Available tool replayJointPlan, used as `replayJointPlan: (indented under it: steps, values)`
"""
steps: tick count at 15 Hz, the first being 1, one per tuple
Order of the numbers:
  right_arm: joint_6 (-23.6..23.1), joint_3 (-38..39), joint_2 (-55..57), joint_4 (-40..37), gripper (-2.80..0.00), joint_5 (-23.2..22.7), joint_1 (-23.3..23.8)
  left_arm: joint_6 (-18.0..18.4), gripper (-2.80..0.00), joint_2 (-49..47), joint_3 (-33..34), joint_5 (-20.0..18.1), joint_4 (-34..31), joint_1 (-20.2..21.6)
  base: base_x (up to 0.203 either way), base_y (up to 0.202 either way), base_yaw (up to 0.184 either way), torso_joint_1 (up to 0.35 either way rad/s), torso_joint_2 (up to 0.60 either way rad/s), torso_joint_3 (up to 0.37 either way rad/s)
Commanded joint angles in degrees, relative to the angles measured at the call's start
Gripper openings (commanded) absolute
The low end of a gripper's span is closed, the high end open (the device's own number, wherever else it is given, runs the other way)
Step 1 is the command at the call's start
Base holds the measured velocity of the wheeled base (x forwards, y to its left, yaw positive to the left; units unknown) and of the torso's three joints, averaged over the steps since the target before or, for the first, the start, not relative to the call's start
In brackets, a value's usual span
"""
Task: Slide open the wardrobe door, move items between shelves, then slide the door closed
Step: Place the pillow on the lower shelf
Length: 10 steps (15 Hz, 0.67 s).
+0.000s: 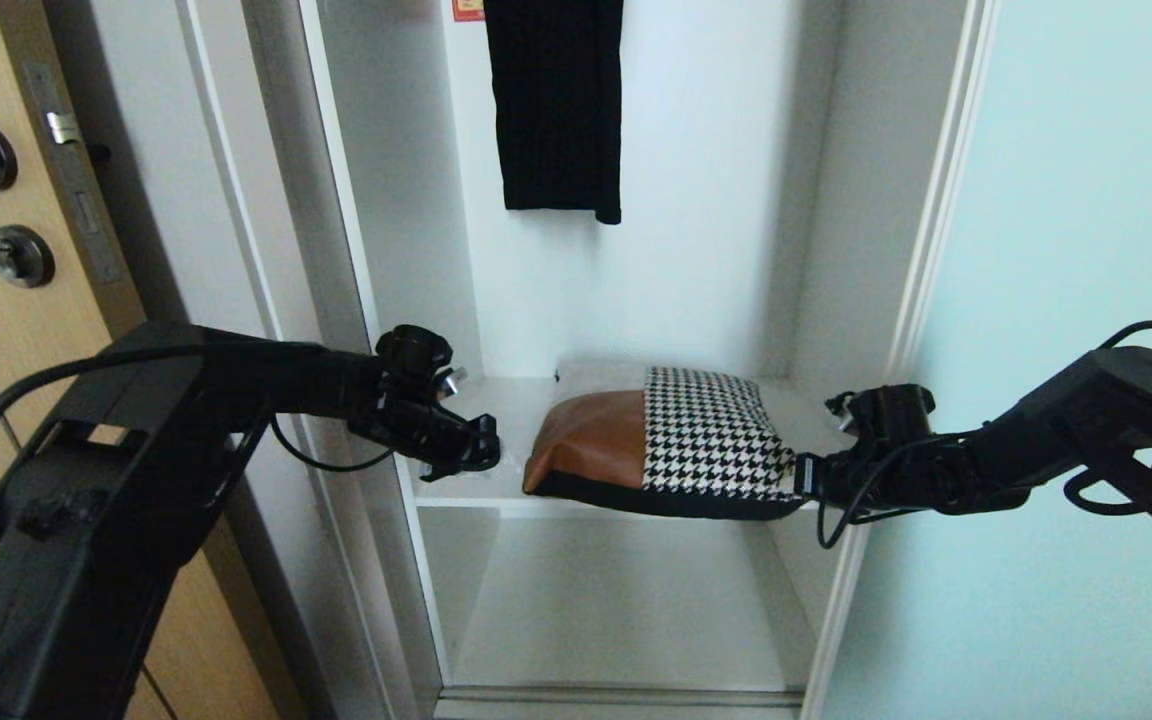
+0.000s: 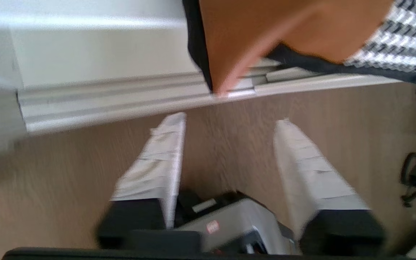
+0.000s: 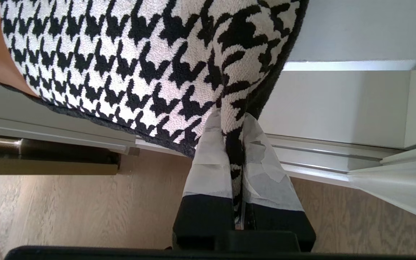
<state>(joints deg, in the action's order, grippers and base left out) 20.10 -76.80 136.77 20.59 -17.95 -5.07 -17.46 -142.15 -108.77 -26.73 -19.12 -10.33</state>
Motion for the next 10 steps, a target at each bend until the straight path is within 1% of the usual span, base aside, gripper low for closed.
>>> replayJointPlan:
  steps: [1, 3, 4, 5, 7, 9, 10]
  values:
    - [0.1, 0.3, 0.3, 0.1, -2.80, -0.4, 0.0, 0.5, 0.00, -4.6, -1.9, -0.5, 1.8, -0.5, 0.000, 0.000, 0.000, 0.000, 0.00, 0.000]
    - [0.4, 0.2, 0.4, 1.6, -2.80, -0.4, 0.0, 1.0, 0.00, -7.3, -1.9, -0.4, 10.1, -2.0, 0.000, 0.000, 0.000, 0.000, 0.00, 0.000]
    - [0.6, 0.5, 0.7, 2.9, -2.80, -0.4, 0.0, 1.1, 0.00, -8.2, -1.9, -0.5, 12.7, -2.5, 0.000, 0.000, 0.000, 0.000, 0.00, 0.000]
    - [0.6, 0.6, 1.0, 3.6, -2.80, -0.4, 0.0, 2.2, 0.00, -9.0, -2.0, -1.1, 13.5, -3.0, 0.000, 0.000, 0.000, 0.000, 0.00, 0.000]
    - [0.5, 1.6, 0.8, 3.6, -2.80, -0.5, 0.0, 5.9, 0.00, -10.0, -2.0, -2.8, 15.0, -3.8, 0.000, 0.000, 0.000, 0.000, 0.00, 0.000]
    - [0.5, 2.3, 0.6, 3.8, -2.80, -0.6, 0.0, 6.8, 0.00, -11.0, -2.2, -3.2, 17.6, -4.6, 0.000, 0.000, 0.000, 0.000, 0.00, 0.000]
    - [0.5, 2.3, 0.5, 3.9, -2.80, -0.9, 0.0, 6.8, 0.00, -11.4, -2.2, -3.1, 20.0, -4.7, 0.000, 0.000, 0.000, 0.000, 0.00, 0.000]
